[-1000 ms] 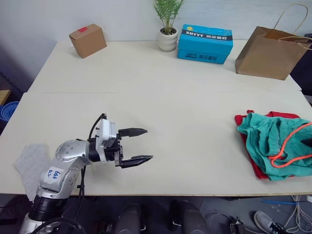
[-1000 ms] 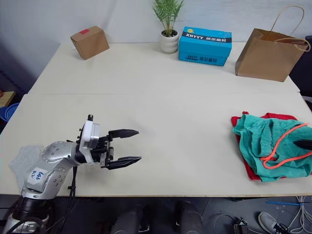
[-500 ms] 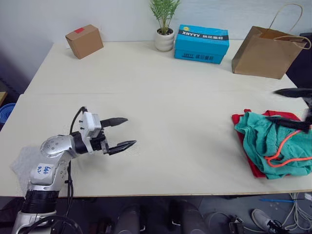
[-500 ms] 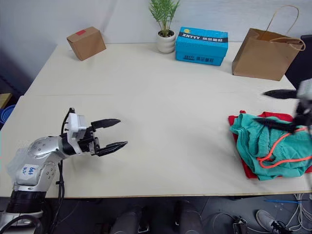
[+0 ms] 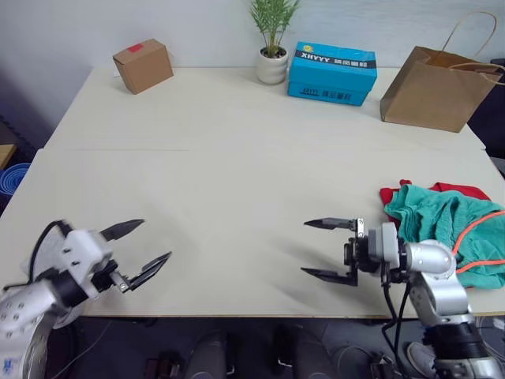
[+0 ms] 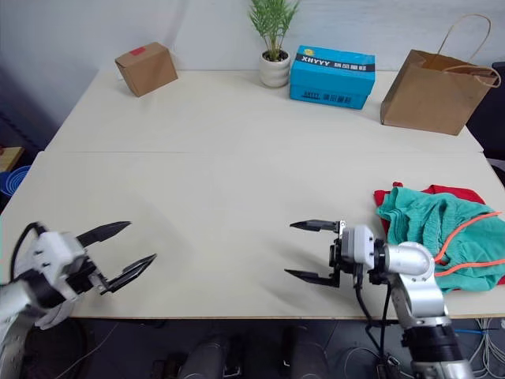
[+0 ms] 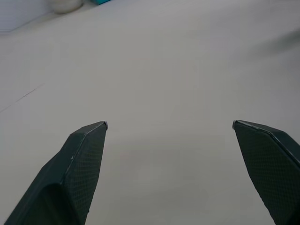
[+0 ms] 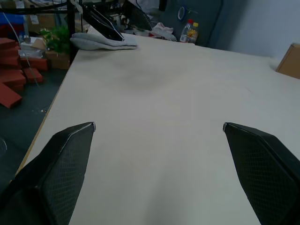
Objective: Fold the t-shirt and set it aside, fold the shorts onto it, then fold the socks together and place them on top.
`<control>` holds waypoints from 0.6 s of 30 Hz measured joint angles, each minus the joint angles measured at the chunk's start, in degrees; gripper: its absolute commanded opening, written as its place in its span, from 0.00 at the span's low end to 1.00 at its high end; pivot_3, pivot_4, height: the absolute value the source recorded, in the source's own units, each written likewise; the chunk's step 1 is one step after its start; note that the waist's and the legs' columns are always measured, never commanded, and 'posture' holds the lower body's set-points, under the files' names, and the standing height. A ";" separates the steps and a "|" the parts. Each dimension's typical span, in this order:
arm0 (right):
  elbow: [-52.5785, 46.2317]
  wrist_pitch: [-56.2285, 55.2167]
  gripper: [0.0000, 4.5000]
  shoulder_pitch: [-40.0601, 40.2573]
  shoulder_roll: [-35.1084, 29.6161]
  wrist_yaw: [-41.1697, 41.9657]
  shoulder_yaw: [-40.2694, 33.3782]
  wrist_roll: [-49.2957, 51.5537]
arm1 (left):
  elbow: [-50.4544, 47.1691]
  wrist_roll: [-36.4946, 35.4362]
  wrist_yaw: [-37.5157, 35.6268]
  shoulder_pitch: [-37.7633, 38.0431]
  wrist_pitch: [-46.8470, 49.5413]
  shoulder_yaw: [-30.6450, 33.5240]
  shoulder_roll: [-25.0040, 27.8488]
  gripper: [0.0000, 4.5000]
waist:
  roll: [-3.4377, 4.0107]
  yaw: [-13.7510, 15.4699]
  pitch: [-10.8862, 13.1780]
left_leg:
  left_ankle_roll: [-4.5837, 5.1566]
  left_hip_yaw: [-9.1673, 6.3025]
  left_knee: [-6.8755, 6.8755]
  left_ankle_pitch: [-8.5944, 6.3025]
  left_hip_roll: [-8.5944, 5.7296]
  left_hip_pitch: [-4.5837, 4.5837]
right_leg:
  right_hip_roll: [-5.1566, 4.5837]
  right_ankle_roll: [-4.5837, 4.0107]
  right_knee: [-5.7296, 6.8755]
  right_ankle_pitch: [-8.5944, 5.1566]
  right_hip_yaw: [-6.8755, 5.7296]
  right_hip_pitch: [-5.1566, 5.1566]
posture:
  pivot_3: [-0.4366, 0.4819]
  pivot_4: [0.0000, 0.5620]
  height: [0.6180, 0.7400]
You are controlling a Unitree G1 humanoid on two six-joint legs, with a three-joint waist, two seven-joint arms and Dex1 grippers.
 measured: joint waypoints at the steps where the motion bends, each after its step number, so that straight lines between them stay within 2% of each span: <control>1: -0.02 -1.23 0.99 1.11 1.01 0.12 0.93 -0.01 | -0.94 -0.06 1.06 2.62 -0.25 1.71 -1.83 1.00 | -0.05 -0.04 0.02 | 0.02 0.00 0.00 -0.01 0.00 0.00 | 0.00 0.00 0.00 0.00 0.00 -0.01 | 0.48 0.27 1.00; 3: -0.43 -1.48 0.99 1.95 1.68 -0.07 2.63 0.26 | -1.98 -0.12 1.92 7.17 -1.73 5.00 -4.04 1.00 | -0.05 -0.21 0.03 | 0.04 0.03 0.02 -0.01 0.00 0.00 | 0.00 0.00 0.02 0.00 0.01 -0.02 | 0.48 0.27 1.00; 6: -5.73 3.90 0.99 1.37 1.25 -0.18 4.28 4.15 | -2.85 -1.02 3.61 17.12 -5.71 14.33 -11.45 1.00 | -0.18 -0.95 0.04 | 0.39 0.05 0.02 -0.29 0.05 0.06 | 0.00 -0.04 0.00 -0.03 0.06 0.00 | 0.48 0.27 1.00; 8: -8.17 5.79 0.99 0.81 0.56 0.31 4.54 6.38 | -1.01 -2.60 4.78 23.17 -7.10 19.93 -16.47 1.00 | -0.35 -1.19 -0.01 | 0.43 0.02 0.02 -0.42 0.07 0.09 | 0.00 -0.13 -0.04 -0.10 0.04 0.00 | 0.48 0.27 1.00; 10: -9.09 7.31 0.99 0.96 -0.56 0.82 4.56 7.56 | 1.59 -4.15 6.30 27.10 -6.88 24.14 -19.36 1.00 | -0.53 -0.59 -0.02 | 0.39 -0.02 0.03 -0.48 0.06 0.08 | 0.00 -0.17 -0.08 -0.14 0.00 -0.02 | 0.48 0.27 1.00; 14: -11.63 9.29 0.99 1.33 -0.79 0.99 4.82 8.90 | 5.51 -7.07 8.75 32.40 -3.48 28.00 -21.54 1.00 | -0.76 0.43 -0.11 | 0.20 -0.08 0.06 -0.64 0.05 0.05 | 0.00 -0.18 -0.25 -0.16 -0.02 -0.04 | 0.48 0.27 1.00; 18: -12.44 10.22 0.99 1.28 -0.77 0.52 4.96 9.13 | 7.68 -9.65 9.51 35.18 1.53 28.36 -21.31 1.00 | -0.98 0.33 -0.24 | 0.24 -0.09 0.05 -0.69 0.07 -0.07 | 0.00 -0.17 -0.34 -0.17 -0.02 -0.08 | 0.48 0.27 1.00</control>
